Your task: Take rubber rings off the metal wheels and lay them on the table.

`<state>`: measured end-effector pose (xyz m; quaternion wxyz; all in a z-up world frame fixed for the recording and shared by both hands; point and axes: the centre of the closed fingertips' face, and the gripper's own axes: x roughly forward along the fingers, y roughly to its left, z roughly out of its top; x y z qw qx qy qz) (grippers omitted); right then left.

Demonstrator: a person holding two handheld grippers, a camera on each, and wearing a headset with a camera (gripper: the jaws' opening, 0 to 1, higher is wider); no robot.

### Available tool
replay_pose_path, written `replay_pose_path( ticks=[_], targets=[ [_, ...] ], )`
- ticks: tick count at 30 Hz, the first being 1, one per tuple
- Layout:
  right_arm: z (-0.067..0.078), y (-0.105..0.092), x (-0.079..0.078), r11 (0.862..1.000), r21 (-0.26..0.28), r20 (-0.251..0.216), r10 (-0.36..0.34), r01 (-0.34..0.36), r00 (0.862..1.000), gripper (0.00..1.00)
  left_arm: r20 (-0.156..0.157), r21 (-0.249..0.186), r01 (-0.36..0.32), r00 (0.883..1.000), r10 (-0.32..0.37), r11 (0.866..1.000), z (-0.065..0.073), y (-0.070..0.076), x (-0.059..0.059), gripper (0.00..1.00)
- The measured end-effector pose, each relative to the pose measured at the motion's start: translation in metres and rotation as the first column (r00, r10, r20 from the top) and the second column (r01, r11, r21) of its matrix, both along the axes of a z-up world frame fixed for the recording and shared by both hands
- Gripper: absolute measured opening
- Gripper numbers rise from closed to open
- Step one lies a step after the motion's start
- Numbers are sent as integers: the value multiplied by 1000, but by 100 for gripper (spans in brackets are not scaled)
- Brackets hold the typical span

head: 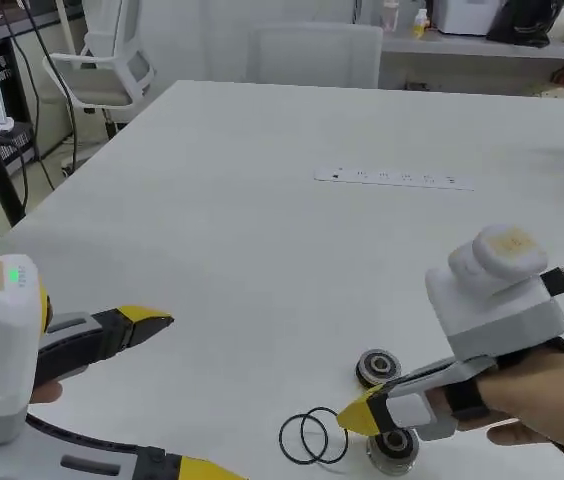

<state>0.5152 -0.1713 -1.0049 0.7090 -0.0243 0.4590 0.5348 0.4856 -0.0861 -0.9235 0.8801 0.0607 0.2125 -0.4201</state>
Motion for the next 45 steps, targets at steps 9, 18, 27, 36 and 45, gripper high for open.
replay_pose_path(
  ticks=[9,18,27,36,45],
  targets=[
    [-7,-5,6,999,-35,37,1,0,999,0,-4,5,-14,1000,14,1000,0,3,0,99],
    [-3,-13,20,999,-42,82,-26,30,996,7,-6,16,-15,1000,15,1000,1,5,1,98],
    [21,-20,38,996,52,143,-80,73,987,8,-2,34,-5,1000,5,999,6,7,3,98],
    [45,-31,58,982,161,233,-139,102,963,16,31,45,-10,999,9,999,22,13,12,97],
    [51,-47,75,973,180,309,-196,146,931,26,82,73,30,996,-36,997,41,4,30,96]
  ],
)
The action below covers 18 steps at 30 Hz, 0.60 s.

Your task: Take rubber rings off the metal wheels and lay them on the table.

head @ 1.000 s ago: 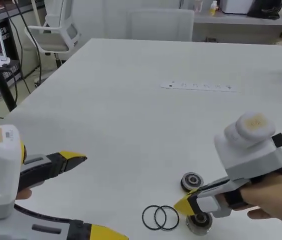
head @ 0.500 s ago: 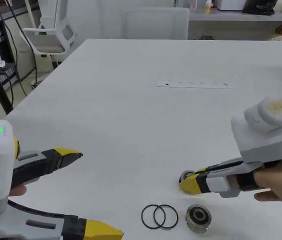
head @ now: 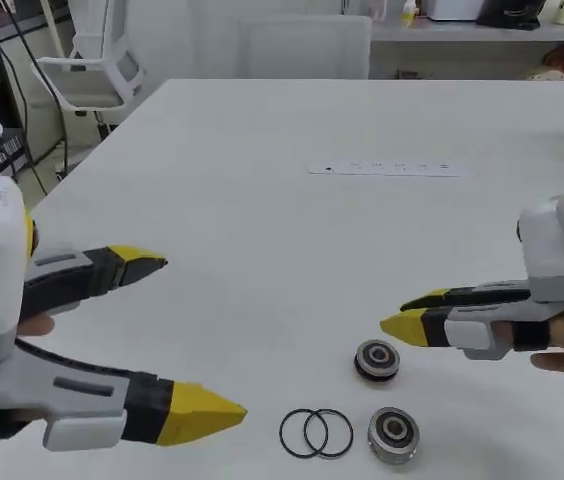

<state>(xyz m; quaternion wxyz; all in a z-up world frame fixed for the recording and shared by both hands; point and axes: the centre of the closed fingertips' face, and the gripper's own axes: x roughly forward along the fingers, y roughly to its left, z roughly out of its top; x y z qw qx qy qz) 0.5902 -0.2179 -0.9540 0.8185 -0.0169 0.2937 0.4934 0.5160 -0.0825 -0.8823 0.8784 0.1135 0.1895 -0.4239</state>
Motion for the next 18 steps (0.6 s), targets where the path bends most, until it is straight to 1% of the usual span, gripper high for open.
replay_pose_path(
  ticks=[3,5,8,9,10,13,15,17,18],
  targets=[
    [1,-4,4,1000,7,20,-15,15,1000,30,31,-4,23,999,-22,1000,12,-9,12,96],
    [0,-7,7,1000,9,22,-25,25,999,29,45,-2,37,998,-37,999,17,-15,17,95],
    [-6,-11,9,999,-4,2,-37,37,999,28,73,13,84,994,-85,996,25,-29,27,93],
    [-11,-15,9,998,-27,-25,-50,49,998,28,78,18,99,992,-100,995,26,-33,29,92],
    [-13,-16,9,998,-30,-30,-51,50,998,28,90,15,116,989,-117,993,29,-38,32,90],
    [-18,-19,9,998,-44,-26,-50,49,998,28,99,-8,135,986,-133,991,36,-49,42,89],
    [-19,-21,10,998,-48,-25,-52,51,998,28,110,-13,151,983,-149,988,39,-55,47,88],
    [-20,-21,10,998,-49,-21,-49,48,999,28,121,-12,164,979,-162,986,42,-63,54,87],
    [-21,-21,9,998,-51,-16,-44,43,999,28,131,-10,174,977,-171,985,44,-69,58,86]
  ],
)
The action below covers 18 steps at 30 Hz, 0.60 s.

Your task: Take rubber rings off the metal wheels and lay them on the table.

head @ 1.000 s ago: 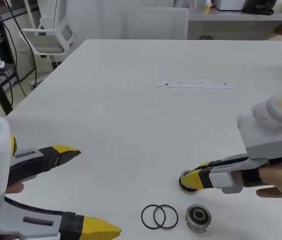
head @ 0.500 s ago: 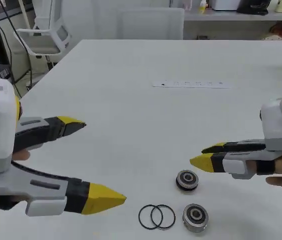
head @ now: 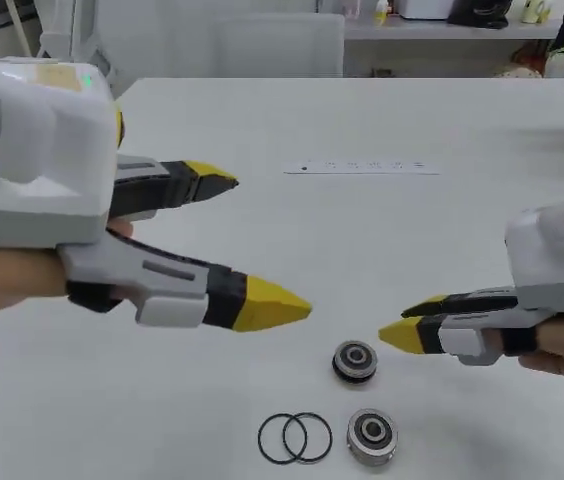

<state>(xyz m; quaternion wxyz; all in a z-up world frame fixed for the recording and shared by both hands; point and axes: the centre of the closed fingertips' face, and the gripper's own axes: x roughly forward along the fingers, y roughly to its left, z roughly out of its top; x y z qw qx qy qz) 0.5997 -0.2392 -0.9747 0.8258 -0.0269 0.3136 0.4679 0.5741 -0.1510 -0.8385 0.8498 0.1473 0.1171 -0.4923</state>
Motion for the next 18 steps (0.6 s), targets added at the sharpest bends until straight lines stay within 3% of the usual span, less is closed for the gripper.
replay_pose_path(
  ticks=[4,5,7,11,14,18],
  targets=[
    [-2,0,-1,1000,-9,13,14,-14,1000,28,16,-2,23,1000,-23,1000,0,-19,13,83],
    [-3,-1,-1,1000,-15,16,19,-18,1000,27,25,33,36,999,-37,999,-4,-25,16,82],
    [-6,-2,-2,999,-37,26,32,-31,999,27,49,57,72,996,-74,996,-8,-40,20,81],
    [-11,-3,-3,997,-62,36,53,-51,998,27,44,39,104,993,-106,994,-14,-63,28,76],
    [-12,-5,-2,996,-69,34,53,-51,998,28,50,36,110,992,-112,993,-27,-75,34,71],
    [-12,-7,0,997,-66,35,45,-42,998,28,30,16,94,995,-95,995,-51,-78,33,65]
  ],
)
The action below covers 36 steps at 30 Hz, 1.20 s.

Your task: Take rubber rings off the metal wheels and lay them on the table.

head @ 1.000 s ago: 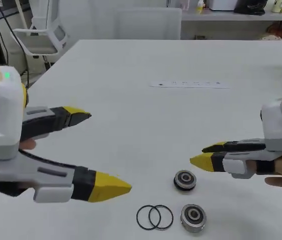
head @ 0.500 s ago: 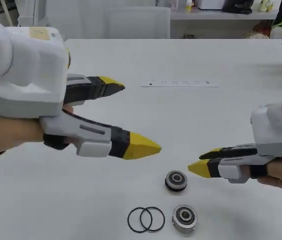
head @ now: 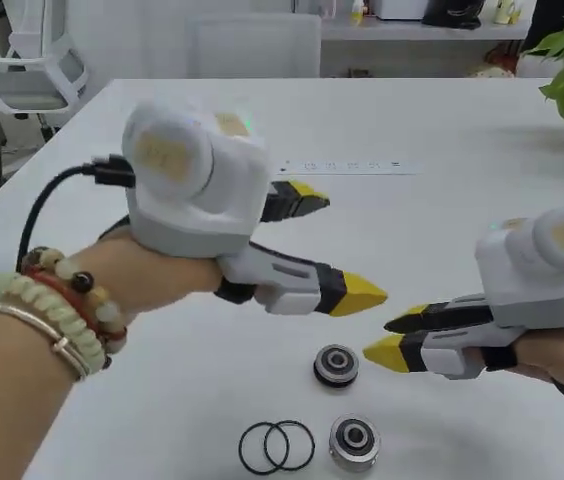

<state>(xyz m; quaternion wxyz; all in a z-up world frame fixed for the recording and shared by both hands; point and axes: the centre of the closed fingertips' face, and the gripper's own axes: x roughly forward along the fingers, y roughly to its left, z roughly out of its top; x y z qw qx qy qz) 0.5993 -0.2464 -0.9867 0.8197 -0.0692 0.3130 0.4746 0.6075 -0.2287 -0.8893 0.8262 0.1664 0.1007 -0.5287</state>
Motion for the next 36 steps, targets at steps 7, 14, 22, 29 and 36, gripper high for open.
replay_pose_path(
  ticks=[7,14,22,29,36],
  targets=[
    [-2,0,-1,1000,1,-6,-3,3,1000,27,-77,10,-1,997,2,1000,-40,5,-7,54],
    [-8,2,-5,1000,-17,-13,21,-22,1000,26,-81,64,-62,994,67,996,-70,17,4,38],
    [-20,10,-16,995,-62,-22,80,-82,997,25,-160,101,-12,987,28,995,-98,7,-13,30],
    [-26,13,-21,990,-85,-31,110,-112,993,25,-183,119,-17,982,39,993,-110,4,-15,21],
    [-32,17,-26,987,-99,-36,125,-128,992,24,-240,107,-44,968,69,993,-114,6,-14,15]
  ],
)
